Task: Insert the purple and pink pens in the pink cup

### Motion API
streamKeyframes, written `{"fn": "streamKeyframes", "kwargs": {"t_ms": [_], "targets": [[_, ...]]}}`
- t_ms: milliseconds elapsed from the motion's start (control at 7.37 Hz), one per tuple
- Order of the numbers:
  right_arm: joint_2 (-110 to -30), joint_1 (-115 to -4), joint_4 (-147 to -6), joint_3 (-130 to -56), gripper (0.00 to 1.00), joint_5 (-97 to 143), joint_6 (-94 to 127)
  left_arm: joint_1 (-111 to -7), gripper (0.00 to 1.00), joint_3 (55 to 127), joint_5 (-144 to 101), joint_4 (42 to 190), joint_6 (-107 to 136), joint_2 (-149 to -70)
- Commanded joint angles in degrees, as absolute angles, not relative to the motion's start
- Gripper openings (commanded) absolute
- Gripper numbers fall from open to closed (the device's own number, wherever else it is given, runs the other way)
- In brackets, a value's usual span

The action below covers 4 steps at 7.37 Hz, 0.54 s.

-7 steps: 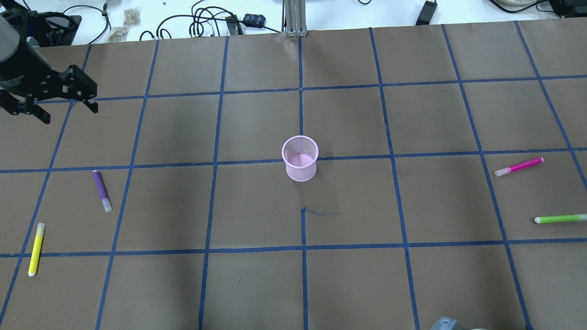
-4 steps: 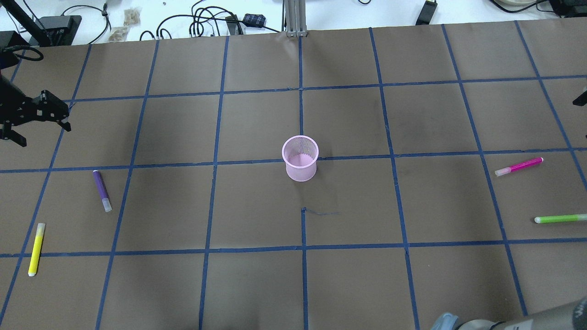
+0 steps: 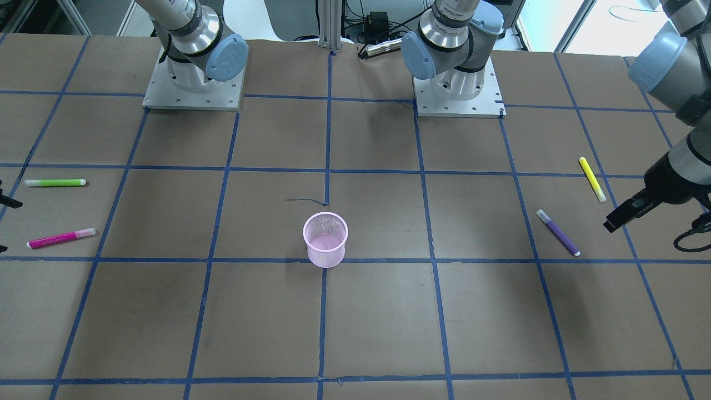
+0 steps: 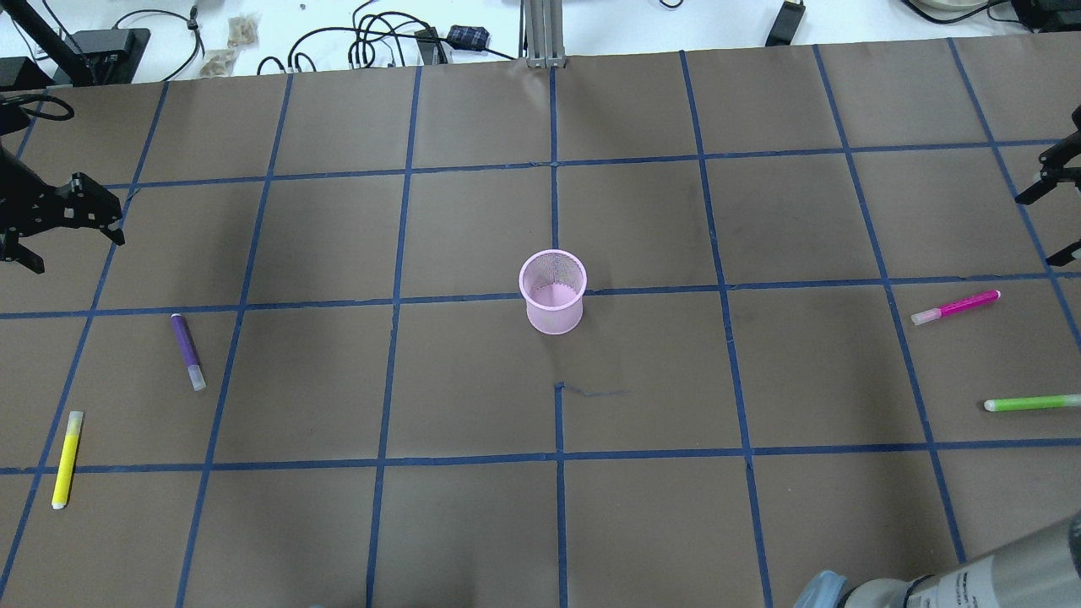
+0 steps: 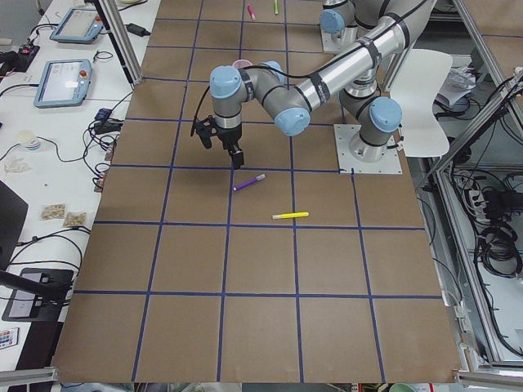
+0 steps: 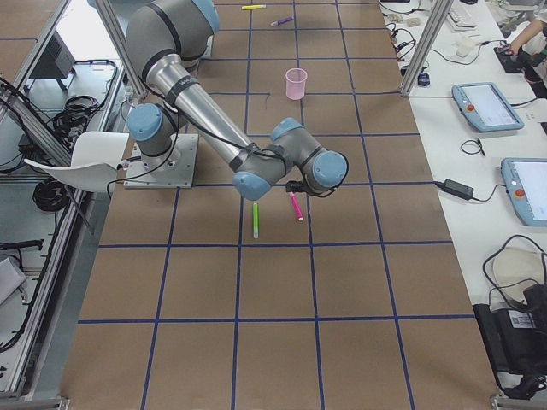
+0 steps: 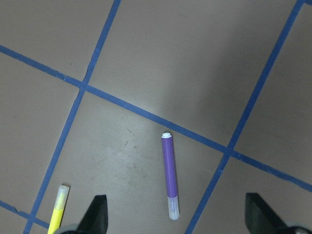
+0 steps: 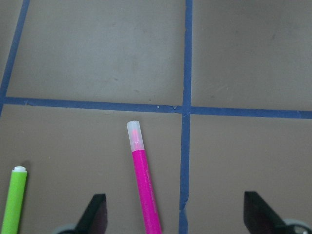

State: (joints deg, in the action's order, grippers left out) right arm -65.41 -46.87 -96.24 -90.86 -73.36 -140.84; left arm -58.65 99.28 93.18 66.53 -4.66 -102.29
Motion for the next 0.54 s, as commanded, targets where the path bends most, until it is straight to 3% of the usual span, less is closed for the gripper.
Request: {"fn": "streamKeyframes", "kwargs": {"t_ms": [0, 407], "targets": [[-62.68, -43.95, -99.37, -93.33, 1.0, -71.02, -149.81, -58.62, 1.0, 99.4, 93.25, 63.82, -3.08, -106.24], [-61.61, -43.59, -102.12, -97.55, 1.0, -71.88, -154.86, -58.62, 1.0, 99.58, 93.25, 60.21, -3.08, -110.73]]}}
